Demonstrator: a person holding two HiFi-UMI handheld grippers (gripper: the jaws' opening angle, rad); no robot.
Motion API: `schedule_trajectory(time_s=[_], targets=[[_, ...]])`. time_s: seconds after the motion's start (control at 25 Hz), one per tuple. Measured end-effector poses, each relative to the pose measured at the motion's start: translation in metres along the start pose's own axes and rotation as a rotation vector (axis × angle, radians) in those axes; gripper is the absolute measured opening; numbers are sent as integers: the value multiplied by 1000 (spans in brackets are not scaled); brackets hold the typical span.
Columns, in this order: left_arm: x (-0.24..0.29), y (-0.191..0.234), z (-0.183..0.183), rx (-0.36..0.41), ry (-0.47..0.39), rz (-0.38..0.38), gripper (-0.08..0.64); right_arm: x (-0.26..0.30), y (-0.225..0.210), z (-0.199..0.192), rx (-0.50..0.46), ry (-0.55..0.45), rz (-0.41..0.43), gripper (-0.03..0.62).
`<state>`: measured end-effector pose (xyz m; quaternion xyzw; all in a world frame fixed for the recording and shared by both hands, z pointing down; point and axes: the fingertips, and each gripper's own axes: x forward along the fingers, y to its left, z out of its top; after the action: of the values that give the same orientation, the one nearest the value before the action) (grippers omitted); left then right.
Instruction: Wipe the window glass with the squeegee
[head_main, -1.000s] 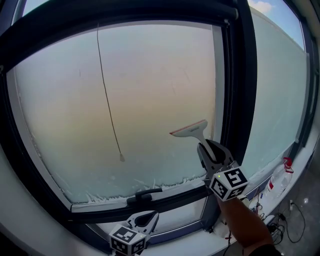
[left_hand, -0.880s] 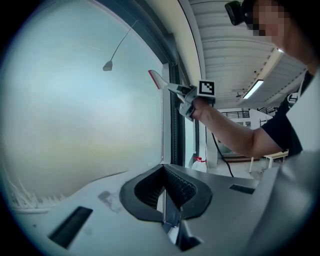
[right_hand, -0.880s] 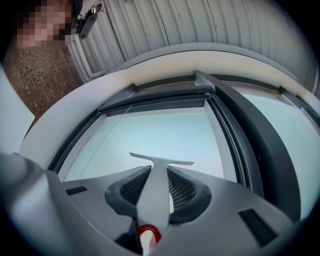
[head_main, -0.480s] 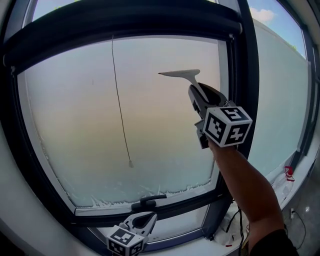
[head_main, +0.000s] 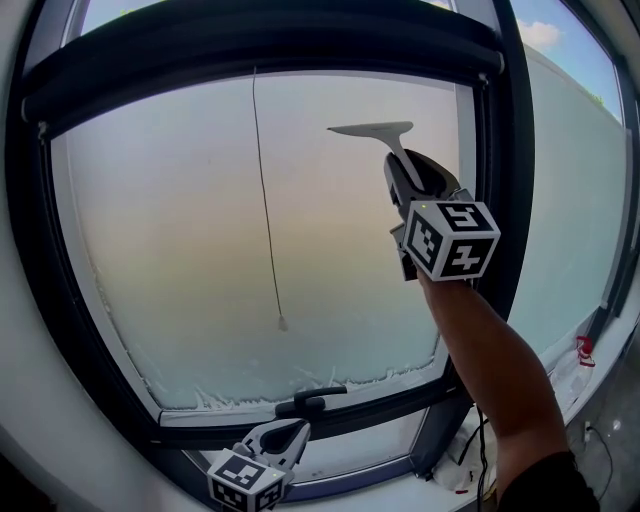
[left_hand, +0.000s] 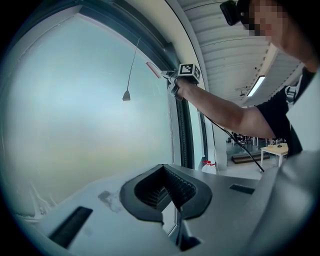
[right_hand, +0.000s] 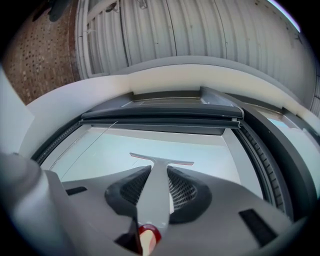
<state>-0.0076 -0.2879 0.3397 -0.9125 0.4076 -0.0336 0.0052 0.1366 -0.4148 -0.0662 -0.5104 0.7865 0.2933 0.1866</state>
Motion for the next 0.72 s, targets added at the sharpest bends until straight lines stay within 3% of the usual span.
schedule_trajectory(time_s=[0.28, 0.72], targets=[[3, 1, -14, -6, 22, -29, 1, -16, 16, -23, -49, 46, -8, 84], [-3, -4, -23, -29, 36, -61, 0, -42, 30, -43, -34, 94, -19, 84]])
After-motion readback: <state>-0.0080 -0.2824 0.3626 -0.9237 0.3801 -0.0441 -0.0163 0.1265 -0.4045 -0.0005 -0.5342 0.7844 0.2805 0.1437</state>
